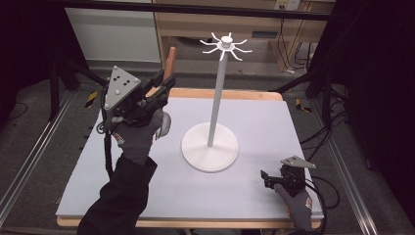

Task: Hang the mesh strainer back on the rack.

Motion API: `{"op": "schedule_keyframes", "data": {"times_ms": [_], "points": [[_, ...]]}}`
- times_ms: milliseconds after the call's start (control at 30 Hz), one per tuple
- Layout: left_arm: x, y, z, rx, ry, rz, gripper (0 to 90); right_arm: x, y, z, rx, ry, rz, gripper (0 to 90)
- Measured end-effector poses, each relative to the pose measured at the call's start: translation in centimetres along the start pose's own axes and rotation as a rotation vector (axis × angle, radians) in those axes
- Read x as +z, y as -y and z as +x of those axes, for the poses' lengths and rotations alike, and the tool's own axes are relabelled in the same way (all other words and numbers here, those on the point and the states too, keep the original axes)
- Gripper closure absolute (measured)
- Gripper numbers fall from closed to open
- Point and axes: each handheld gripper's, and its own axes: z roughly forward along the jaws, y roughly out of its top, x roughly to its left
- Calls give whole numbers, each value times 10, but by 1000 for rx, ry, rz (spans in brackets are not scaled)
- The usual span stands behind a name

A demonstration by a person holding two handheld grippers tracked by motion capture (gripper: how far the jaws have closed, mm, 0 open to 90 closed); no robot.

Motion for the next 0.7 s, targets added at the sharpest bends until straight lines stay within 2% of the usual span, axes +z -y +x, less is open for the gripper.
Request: {"op": "schedule_keyframes", "data": {"times_ms": [367, 700], "points": [[13, -6, -12, 15, 22, 19, 705, 0, 0, -1, -4, -3, -2, 77], [24, -3, -18, 14, 36, 28, 705, -1, 0, -1, 7, -3, -3, 77]]}}
